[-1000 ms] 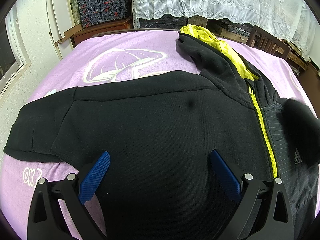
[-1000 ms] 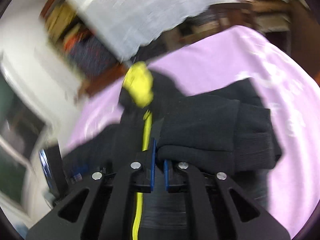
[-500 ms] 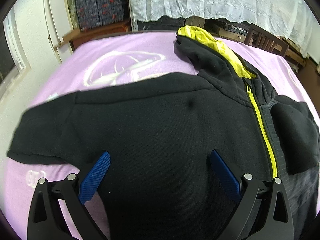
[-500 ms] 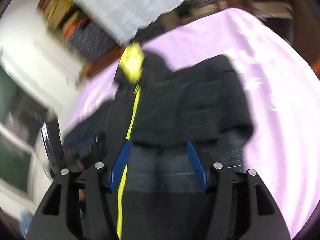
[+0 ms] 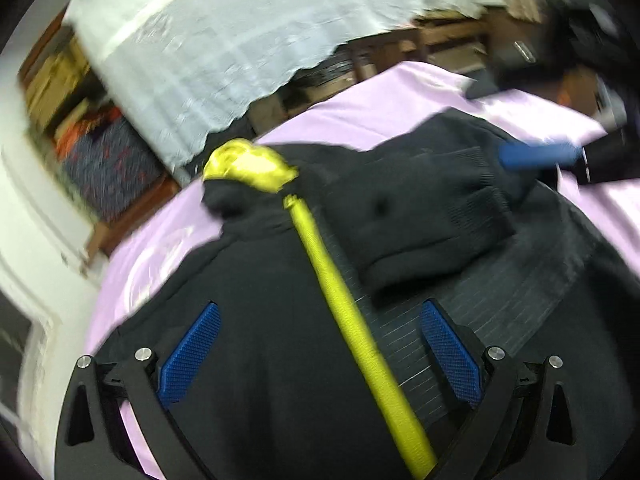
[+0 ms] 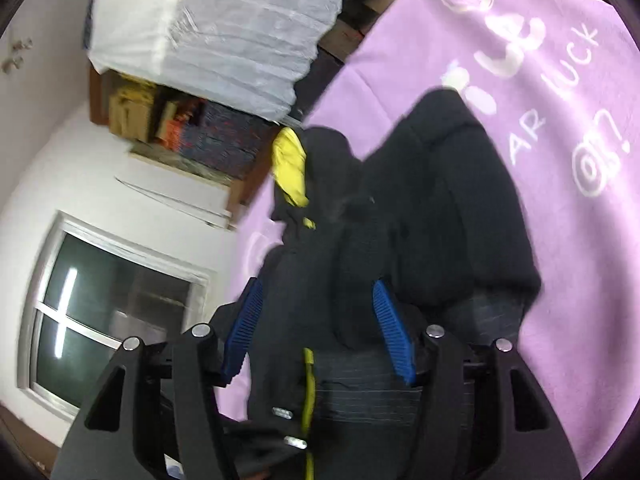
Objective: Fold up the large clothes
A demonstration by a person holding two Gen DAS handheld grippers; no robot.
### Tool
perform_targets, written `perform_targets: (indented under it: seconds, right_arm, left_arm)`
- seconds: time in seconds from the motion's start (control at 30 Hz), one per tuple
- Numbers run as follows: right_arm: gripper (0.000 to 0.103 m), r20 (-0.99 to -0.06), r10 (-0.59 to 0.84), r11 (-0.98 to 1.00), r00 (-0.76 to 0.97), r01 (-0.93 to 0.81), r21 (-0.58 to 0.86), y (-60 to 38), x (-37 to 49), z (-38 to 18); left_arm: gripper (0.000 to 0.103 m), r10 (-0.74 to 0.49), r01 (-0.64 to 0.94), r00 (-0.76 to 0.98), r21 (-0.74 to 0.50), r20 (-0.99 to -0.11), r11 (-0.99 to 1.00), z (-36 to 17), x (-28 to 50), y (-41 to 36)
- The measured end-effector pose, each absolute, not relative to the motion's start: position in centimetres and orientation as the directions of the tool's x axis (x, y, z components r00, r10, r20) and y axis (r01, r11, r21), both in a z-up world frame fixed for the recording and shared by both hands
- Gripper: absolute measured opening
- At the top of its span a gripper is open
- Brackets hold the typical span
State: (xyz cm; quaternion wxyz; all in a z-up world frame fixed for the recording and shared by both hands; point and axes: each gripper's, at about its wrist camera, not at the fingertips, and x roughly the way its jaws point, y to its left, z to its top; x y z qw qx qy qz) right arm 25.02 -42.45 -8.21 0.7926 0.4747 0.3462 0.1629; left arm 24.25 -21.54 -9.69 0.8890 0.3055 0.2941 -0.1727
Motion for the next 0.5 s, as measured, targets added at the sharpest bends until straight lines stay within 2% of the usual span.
perform_targets:
  seconds: [0.13,0.27,0.37,0.5]
  right_arm:
    - [0.057,-0.452,0.469,0.586,0.759,0.115,0.802,-43.9,24.1,-7.2]
    - [0.057,-0.395,0.488,0.451,0.778,0.162,0.878,-46.2,23.6,-8.8]
    - [0.057,-0.389,0.474,0.408,0.79,0.195,0.892,-47.6,23.0,-9.6]
    - [0.057,-0.377,0.484,0.376,0.789,0.202,0.904,-47.9,23.1,-10.1]
  left_arm:
    - [0.1,-0.103,0.48,0.789,0.505,-0.605,0.717,-9.9,25.3,-24.1]
    - [0.1,-0.103,0.502,0.801,0.567,-0.59,0.653,-10.8,25.4,-25.4]
    - [0.1,-0.106,0.52,0.811,0.626,-0.575,0.581,-11.5,24.7,-25.1]
    - [0.1,-0.117,0.554,0.781,0.593,-0.613,0.584,-11.9,24.9,-24.4]
